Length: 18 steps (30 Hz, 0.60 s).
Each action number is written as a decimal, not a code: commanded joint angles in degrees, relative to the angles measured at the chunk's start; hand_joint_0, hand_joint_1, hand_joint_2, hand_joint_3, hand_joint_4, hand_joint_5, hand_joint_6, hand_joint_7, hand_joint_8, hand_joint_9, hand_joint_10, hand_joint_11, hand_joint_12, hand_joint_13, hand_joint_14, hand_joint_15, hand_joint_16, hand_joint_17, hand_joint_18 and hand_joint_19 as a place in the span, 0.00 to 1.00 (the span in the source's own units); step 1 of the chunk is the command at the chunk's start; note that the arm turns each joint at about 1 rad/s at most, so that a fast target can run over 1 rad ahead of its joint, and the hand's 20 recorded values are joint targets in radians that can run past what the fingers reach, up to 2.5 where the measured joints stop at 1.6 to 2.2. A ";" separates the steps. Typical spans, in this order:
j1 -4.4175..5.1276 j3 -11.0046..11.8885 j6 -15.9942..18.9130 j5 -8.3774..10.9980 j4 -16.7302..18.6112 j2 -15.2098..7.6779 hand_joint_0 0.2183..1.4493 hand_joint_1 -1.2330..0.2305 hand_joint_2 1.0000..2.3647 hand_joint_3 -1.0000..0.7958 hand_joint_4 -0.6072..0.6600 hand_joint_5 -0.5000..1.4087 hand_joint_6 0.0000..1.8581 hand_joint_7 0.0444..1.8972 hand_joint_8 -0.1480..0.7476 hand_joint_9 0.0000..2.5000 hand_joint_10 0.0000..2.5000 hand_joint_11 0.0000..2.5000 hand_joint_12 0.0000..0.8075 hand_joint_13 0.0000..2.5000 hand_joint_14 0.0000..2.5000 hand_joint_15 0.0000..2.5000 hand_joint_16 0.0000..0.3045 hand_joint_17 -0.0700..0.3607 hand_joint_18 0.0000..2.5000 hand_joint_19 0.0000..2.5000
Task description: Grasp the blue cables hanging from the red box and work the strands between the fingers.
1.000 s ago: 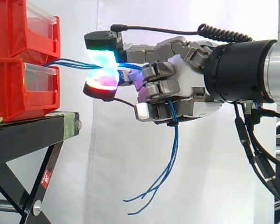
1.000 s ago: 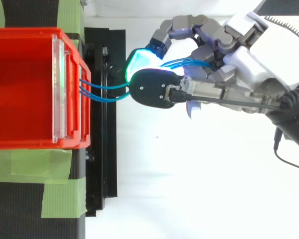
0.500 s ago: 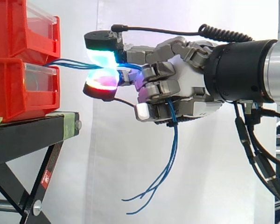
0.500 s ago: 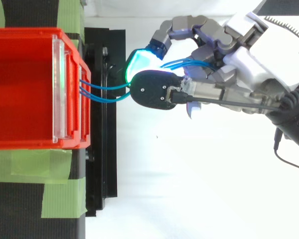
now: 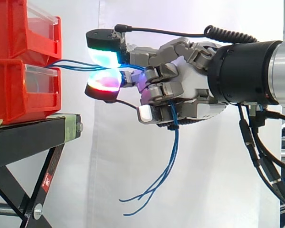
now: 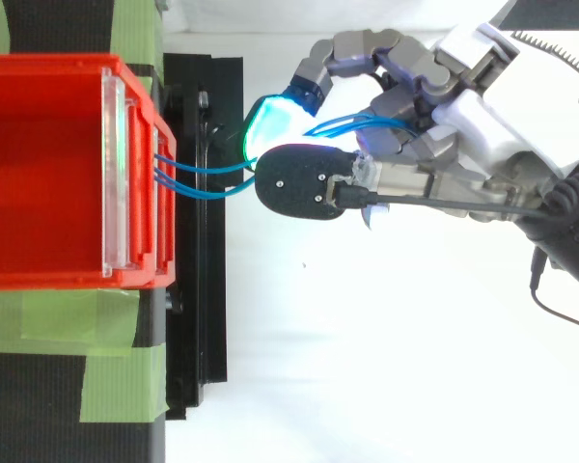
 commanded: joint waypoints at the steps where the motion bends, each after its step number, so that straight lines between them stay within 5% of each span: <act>1: -0.02 0.00 0.00 0.00 0.00 0.05 0.43 0.33 0.01 0.25 0.69 0.22 0.47 0.53 0.73 0.66 1.00 1.00 0.90 0.79 1.00 0.71 0.85 0.61 1.00 0.24; 11: -0.02 0.00 0.00 0.00 0.00 -0.04 0.45 0.33 0.01 0.40 0.73 0.20 0.54 0.48 0.73 0.66 1.00 1.00 0.90 0.79 1.00 0.71 0.85 0.61 1.00 0.24; 18: -0.02 0.00 0.00 0.00 0.00 0.05 0.51 0.35 0.00 0.61 0.75 0.20 0.60 0.45 0.73 0.66 1.00 1.00 0.90 0.79 1.00 0.71 0.85 0.61 1.00 0.24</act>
